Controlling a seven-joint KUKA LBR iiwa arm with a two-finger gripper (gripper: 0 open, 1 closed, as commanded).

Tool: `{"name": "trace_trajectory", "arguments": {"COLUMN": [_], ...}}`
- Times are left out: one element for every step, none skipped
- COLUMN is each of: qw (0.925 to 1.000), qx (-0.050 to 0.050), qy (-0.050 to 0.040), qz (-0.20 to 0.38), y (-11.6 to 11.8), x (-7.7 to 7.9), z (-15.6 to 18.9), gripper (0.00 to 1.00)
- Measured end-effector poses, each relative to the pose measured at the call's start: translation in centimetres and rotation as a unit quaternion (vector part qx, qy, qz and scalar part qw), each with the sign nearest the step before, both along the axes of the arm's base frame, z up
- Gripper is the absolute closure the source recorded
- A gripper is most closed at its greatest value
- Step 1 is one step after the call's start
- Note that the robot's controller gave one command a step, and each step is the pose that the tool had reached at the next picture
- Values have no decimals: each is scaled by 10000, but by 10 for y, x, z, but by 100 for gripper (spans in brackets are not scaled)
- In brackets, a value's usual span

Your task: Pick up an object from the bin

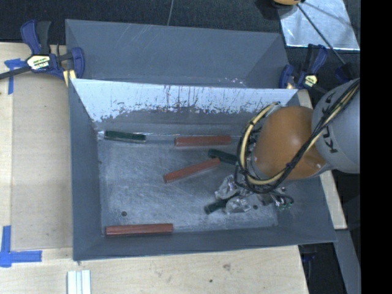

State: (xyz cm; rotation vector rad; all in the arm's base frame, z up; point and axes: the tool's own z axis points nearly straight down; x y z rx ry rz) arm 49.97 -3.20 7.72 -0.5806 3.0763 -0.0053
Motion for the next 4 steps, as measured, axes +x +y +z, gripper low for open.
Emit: {"name": "trace_trajectory", "arguments": {"qw": [10000, 10000, 10000, 10000], "qx": [8, 6, 15, 8], "qy": [64, 43, 90, 41], "qz": [-1, -15, 9, 32], "y": [-3, -2, -4, -32], "x": [15, 9, 8, 25], "z": [33, 72, 87, 204], "gripper": [100, 100, 100, 100]}}
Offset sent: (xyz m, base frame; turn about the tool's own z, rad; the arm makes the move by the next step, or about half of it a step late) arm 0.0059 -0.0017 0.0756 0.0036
